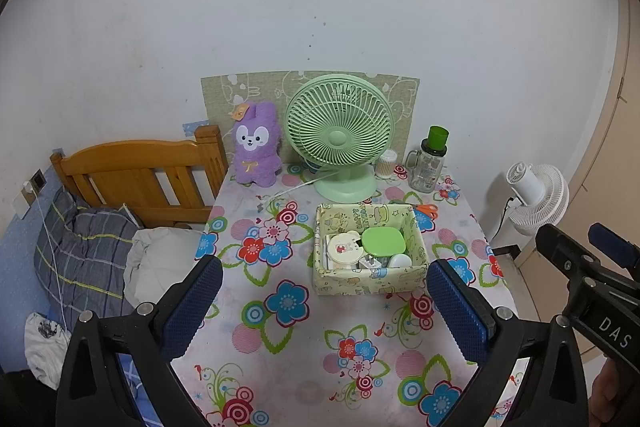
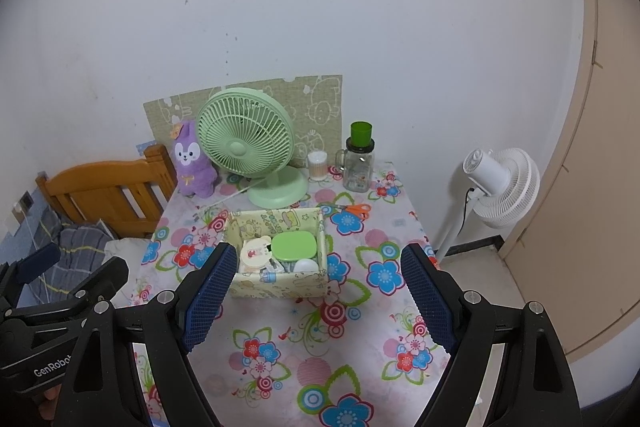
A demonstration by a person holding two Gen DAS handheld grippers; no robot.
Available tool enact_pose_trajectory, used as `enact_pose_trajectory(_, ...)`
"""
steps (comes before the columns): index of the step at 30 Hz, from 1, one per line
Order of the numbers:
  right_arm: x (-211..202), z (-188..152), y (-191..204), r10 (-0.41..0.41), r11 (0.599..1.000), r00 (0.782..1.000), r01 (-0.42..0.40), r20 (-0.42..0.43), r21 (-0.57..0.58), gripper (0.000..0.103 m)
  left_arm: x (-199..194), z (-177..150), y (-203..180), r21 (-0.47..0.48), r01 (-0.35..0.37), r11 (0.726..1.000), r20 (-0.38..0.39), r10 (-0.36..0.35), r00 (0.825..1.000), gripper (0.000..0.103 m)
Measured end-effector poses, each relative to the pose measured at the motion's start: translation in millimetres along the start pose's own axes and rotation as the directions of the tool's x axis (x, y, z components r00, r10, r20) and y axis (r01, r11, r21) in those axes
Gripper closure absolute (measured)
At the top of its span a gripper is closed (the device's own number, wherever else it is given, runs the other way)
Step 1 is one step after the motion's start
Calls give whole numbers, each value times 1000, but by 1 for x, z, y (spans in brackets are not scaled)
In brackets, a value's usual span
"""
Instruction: Organize rigid objects
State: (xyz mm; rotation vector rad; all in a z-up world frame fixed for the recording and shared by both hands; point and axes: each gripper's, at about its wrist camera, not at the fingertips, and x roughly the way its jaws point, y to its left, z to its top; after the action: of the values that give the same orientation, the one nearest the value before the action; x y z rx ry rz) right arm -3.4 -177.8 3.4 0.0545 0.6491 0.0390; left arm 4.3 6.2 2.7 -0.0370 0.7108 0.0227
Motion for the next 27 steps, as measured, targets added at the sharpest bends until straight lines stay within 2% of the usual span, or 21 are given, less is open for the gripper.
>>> enact_pose_trajectory(27, 16, 3, 0, 9, 1000, 1000, -9, -18, 5, 17, 15, 4, -1, 0, -4, 1000, -21, 4, 1000, 0)
